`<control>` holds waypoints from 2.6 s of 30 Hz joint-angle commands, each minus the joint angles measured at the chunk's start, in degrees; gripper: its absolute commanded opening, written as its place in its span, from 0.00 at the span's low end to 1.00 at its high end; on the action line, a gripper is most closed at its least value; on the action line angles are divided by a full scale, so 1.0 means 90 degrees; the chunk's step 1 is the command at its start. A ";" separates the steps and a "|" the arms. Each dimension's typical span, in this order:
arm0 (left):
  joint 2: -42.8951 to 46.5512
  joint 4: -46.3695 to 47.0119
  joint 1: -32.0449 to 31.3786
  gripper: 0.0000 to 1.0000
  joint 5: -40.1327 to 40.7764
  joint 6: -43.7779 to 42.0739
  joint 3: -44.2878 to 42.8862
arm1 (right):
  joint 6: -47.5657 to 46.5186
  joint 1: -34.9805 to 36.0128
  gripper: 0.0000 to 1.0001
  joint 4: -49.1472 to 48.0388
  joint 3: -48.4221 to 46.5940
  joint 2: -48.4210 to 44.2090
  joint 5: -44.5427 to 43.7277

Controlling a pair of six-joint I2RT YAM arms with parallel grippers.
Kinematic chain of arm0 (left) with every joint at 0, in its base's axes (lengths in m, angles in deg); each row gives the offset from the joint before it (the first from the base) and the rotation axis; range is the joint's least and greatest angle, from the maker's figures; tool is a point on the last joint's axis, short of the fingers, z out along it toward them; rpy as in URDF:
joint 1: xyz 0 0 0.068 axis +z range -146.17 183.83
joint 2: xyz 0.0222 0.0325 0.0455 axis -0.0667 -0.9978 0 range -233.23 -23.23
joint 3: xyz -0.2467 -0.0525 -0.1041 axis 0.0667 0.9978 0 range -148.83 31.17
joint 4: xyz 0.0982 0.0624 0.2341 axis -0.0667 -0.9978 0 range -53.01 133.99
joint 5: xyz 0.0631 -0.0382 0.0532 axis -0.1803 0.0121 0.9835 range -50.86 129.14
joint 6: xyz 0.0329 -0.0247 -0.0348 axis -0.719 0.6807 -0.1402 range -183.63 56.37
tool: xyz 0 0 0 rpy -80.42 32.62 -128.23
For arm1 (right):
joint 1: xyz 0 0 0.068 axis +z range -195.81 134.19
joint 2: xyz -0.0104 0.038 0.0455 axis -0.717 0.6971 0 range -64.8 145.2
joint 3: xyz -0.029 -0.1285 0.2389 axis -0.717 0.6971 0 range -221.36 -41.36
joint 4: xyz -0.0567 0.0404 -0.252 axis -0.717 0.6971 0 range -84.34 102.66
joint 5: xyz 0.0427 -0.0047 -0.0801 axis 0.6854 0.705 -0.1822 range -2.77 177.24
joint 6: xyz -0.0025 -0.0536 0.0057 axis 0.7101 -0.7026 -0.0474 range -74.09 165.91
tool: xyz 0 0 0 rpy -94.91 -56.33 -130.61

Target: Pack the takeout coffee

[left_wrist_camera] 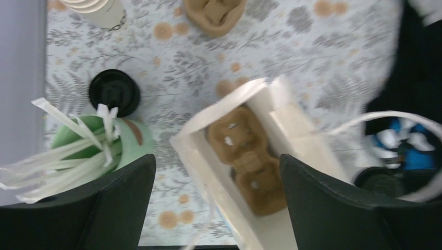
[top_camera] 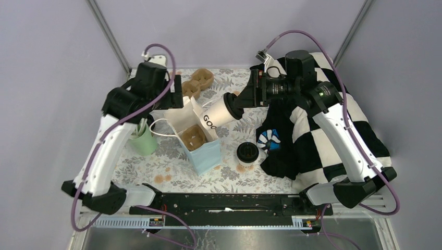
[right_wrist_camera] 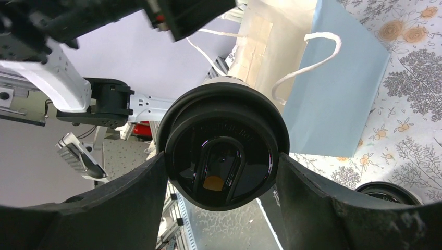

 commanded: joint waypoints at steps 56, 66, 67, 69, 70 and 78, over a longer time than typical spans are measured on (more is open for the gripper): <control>0.2395 0.4457 0.1222 0.00 -0.3080 -0.0687 0.4311 | -0.3443 0.3674 0.43 0.2592 -0.3745 0.2078 -0.5404; 0.3240 0.5926 0.1214 0.00 -0.3272 -0.0792 0.5448 | -0.3860 0.4659 0.42 0.2158 -0.3355 0.1988 -0.6563; 0.3323 0.6086 0.1217 0.00 -0.3244 -0.0816 0.5549 | -0.3901 0.4739 0.42 0.2110 -0.3287 0.1973 -0.6678; 0.3467 0.6374 0.1227 0.00 -0.3129 -0.0813 0.5722 | -0.3977 0.4879 0.41 0.1971 -0.3135 0.1932 -0.6906; 0.3511 0.6500 0.1220 0.00 -0.3060 -0.0802 0.5765 | -0.4010 0.4946 0.41 0.1915 -0.3063 0.1929 -0.7007; 0.3404 0.6385 0.1218 0.00 -0.3098 -0.0747 0.5566 | -0.4231 0.5260 0.41 0.1624 -0.2647 0.1884 -0.7598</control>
